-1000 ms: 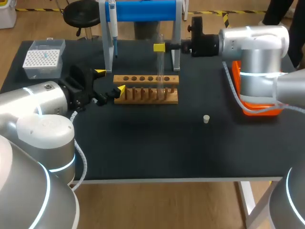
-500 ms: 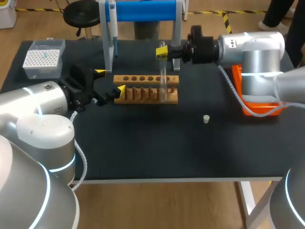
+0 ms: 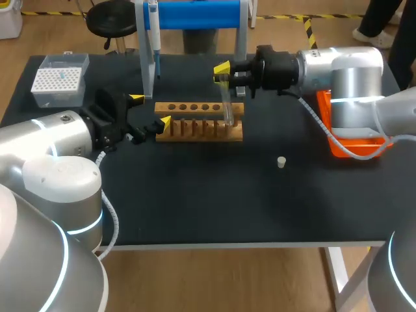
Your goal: Invert the test tube, pick up the pipette, mount the tip to pipette, aspirate from beaker and dispense into the tube, eject the tip, return the pipette, and cap with the stopper.
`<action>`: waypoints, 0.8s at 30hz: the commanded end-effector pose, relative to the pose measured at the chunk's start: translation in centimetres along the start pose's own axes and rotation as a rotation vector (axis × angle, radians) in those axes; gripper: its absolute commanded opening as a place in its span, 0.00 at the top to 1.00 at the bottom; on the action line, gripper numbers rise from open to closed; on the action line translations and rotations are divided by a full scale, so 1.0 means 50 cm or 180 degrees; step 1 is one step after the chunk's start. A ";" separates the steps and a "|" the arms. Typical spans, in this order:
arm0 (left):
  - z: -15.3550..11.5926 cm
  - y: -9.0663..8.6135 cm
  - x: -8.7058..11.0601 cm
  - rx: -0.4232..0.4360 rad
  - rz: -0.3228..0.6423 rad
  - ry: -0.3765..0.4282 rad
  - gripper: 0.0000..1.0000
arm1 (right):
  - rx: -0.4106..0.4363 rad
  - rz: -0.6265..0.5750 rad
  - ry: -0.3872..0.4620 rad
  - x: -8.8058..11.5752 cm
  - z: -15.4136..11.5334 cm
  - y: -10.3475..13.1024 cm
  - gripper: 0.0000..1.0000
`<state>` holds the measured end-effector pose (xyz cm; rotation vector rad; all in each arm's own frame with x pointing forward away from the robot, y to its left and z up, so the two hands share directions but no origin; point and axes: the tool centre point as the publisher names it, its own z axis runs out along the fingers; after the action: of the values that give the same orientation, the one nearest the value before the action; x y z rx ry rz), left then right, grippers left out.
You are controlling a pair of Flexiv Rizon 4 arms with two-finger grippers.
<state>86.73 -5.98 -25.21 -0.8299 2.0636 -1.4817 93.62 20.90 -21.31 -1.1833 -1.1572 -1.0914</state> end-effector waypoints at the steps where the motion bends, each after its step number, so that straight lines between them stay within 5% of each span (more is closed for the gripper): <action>1: 0.000 0.002 -0.001 0.0008 -0.0002 0.0006 0.00 | 0.0026 0.0136 0.0002 -0.001 0.002 0.004 1.00; 14: 0.000 0.002 -0.001 0.0008 -0.0002 0.0006 0.00 | 0.0097 -0.0393 0.0037 0.008 0.003 0.002 1.00; 24: 0.000 0.002 -0.001 0.0008 -0.0002 0.0006 0.00 | 0.0111 -0.0435 0.0032 0.007 0.000 0.003 1.00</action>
<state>86.73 -5.98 -25.21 -0.8299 2.0636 -1.4817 93.68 21.03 -20.96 -1.0864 -1.2572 -1.1772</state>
